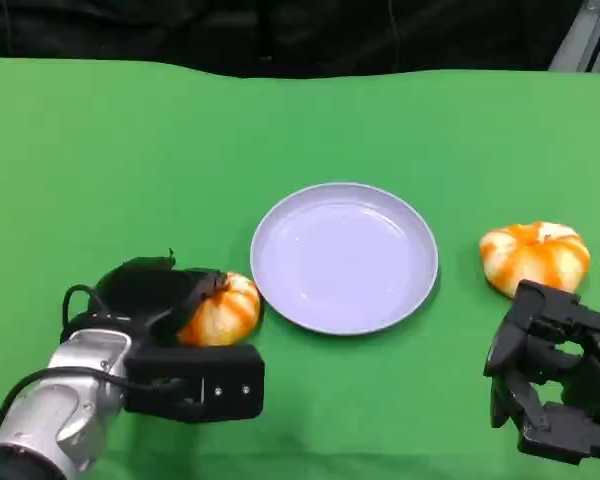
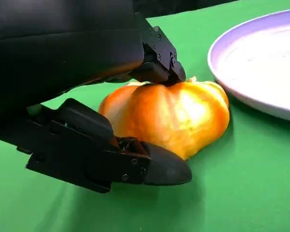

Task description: Grasp the bread from the table and place it into the plate.

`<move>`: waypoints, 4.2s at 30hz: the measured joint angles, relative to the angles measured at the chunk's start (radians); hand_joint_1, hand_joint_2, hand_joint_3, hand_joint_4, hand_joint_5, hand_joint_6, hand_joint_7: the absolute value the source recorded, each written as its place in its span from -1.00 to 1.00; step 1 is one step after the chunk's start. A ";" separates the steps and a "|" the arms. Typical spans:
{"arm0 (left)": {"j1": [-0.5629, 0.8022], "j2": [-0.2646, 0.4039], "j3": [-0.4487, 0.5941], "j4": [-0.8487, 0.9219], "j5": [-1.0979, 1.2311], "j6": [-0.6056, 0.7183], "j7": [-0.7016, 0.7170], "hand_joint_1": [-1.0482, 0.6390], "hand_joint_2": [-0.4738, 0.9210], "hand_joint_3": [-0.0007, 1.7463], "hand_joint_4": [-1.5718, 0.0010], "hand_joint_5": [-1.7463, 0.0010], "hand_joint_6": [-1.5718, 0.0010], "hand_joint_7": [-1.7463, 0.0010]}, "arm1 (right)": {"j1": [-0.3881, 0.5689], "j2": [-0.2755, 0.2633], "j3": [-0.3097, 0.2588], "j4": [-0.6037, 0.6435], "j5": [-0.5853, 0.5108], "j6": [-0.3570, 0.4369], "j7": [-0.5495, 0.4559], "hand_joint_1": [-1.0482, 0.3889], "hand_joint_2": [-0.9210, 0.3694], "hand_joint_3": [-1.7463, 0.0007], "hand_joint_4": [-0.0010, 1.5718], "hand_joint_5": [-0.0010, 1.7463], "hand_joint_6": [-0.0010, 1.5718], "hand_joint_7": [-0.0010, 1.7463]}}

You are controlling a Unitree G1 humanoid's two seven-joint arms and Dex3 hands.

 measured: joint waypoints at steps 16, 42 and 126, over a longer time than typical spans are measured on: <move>-0.002 0.000 -0.020 -0.016 -0.004 0.045 -0.035 -0.67 1.00 -0.43 0.64 0.97 0.44 0.99 | 0.000 -0.001 -0.004 0.000 0.015 -0.008 0.008 0.39 -0.63 -0.22 0.00 1.00 -0.17 0.79; -0.021 -0.022 -0.027 0.020 -0.080 0.038 0.029 -0.13 1.00 -0.70 -0.04 0.98 0.08 0.99 | -0.001 -0.004 -0.009 -0.004 0.026 -0.004 0.012 0.40 -0.58 -0.26 0.00 1.00 -0.17 0.80; -0.273 -0.212 -0.086 0.194 -0.057 -0.082 0.239 0.15 1.00 -0.87 0.04 -0.59 -0.11 0.08 | 0.015 -0.001 0.006 -0.052 0.002 0.018 -0.022 0.40 -0.57 -0.26 0.02 1.00 -0.14 0.77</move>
